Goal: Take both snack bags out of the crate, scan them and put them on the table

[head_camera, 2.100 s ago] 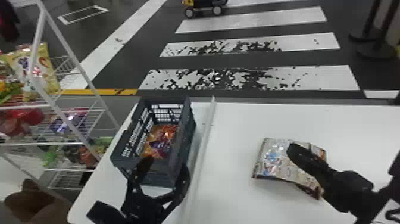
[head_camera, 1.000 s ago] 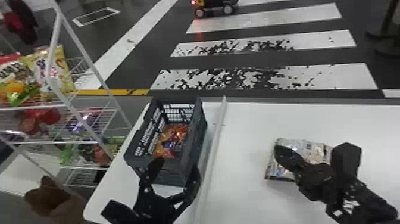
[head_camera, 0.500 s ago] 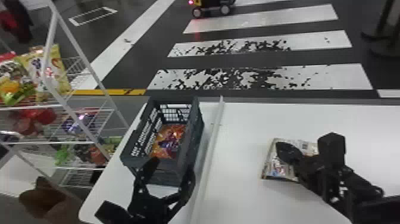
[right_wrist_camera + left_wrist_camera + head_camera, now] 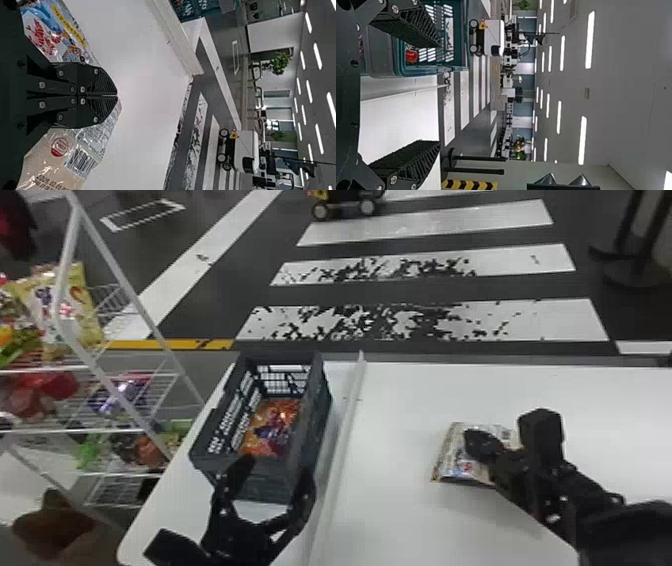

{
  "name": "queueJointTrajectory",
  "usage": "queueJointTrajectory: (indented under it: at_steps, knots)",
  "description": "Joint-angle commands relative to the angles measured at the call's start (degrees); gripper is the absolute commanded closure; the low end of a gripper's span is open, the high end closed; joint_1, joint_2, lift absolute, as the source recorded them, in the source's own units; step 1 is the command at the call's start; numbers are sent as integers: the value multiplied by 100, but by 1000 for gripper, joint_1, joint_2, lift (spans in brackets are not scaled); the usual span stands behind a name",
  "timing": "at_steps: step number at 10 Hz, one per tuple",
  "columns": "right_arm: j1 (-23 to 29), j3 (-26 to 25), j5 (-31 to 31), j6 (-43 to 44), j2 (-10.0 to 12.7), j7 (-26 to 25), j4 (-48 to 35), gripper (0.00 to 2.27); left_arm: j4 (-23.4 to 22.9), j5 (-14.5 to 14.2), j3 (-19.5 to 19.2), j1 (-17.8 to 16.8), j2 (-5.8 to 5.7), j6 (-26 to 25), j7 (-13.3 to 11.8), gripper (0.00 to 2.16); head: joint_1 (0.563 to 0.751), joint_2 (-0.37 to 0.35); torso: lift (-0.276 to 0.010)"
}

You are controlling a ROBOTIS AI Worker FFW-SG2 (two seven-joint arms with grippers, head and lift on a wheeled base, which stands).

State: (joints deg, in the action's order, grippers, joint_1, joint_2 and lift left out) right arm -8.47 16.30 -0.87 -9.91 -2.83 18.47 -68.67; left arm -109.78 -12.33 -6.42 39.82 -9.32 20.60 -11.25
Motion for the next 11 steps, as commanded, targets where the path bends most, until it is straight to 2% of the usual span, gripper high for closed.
queueJointTrajectory:
  at_steps: [1, 5, 11]
  knots:
    - [-23, -66, 17, -113, -7, -115, 47, 2219, 9, 3, 0, -1, 0, 0, 0, 137, 695, 276, -94]
    - [162, -417, 44, -394, -7, -423, -32, 2219, 53, -6, 9, -36, 9, 0, 0, 137, 695, 238, -94]
    - [733, -997, 123, -1027, -33, -739, -859, 2219, 71, -6, 53, -71, 0, 18, -9, 137, 695, 157, -94]
